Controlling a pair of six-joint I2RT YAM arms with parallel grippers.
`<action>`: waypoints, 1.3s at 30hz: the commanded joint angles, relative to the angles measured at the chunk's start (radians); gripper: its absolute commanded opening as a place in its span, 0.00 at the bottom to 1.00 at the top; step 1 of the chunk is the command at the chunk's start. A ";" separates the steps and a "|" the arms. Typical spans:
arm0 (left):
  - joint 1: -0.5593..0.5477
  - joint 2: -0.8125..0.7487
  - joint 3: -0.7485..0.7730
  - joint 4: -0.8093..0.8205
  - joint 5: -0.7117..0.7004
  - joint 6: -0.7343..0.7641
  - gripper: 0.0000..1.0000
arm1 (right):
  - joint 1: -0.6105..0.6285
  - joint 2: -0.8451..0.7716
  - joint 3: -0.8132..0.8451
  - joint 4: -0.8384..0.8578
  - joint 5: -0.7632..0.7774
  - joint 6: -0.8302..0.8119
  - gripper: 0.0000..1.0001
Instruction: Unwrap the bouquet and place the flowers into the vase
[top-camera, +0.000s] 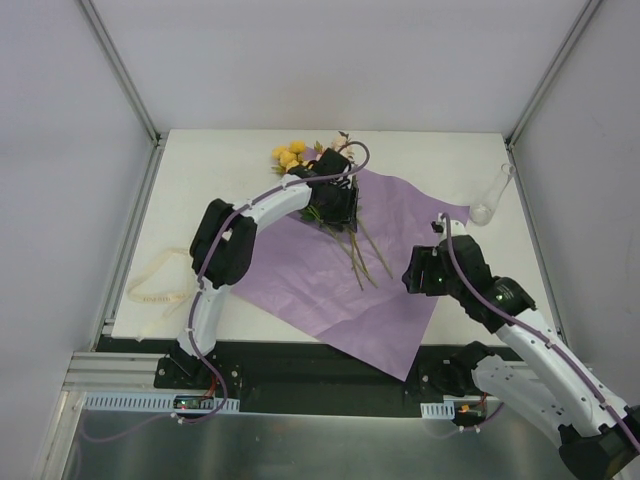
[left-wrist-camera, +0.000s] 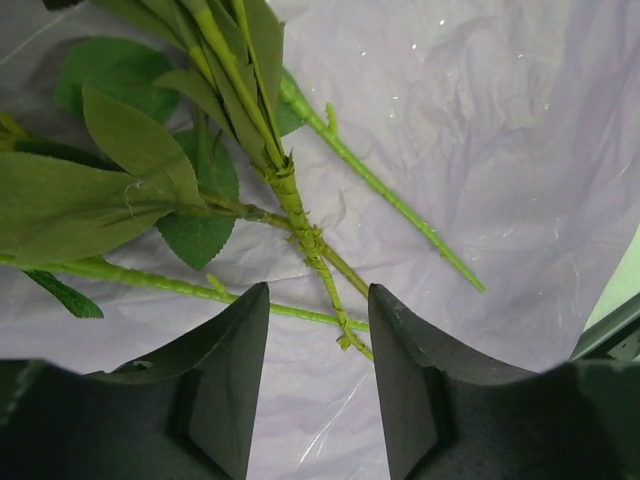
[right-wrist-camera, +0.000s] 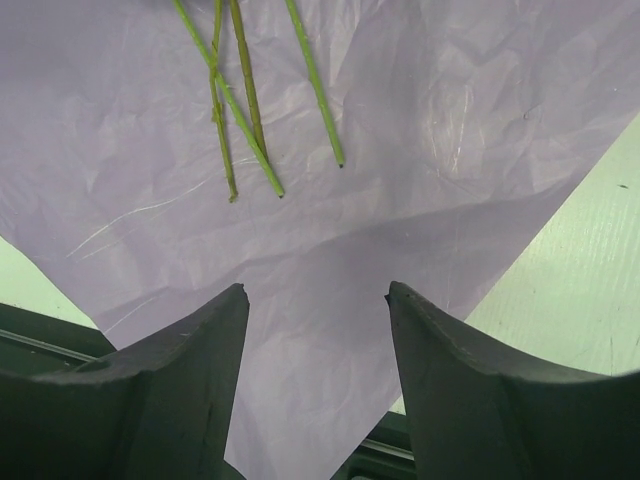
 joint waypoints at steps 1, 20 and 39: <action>-0.019 0.015 0.046 -0.072 -0.039 0.007 0.45 | -0.008 -0.007 -0.017 0.005 -0.017 -0.023 0.63; -0.079 0.078 0.037 -0.070 -0.061 -0.033 0.26 | -0.006 0.003 -0.042 0.022 -0.054 -0.014 0.63; -0.102 0.014 0.009 -0.049 -0.103 0.011 0.00 | -0.006 -0.002 -0.007 -0.007 -0.051 -0.007 0.61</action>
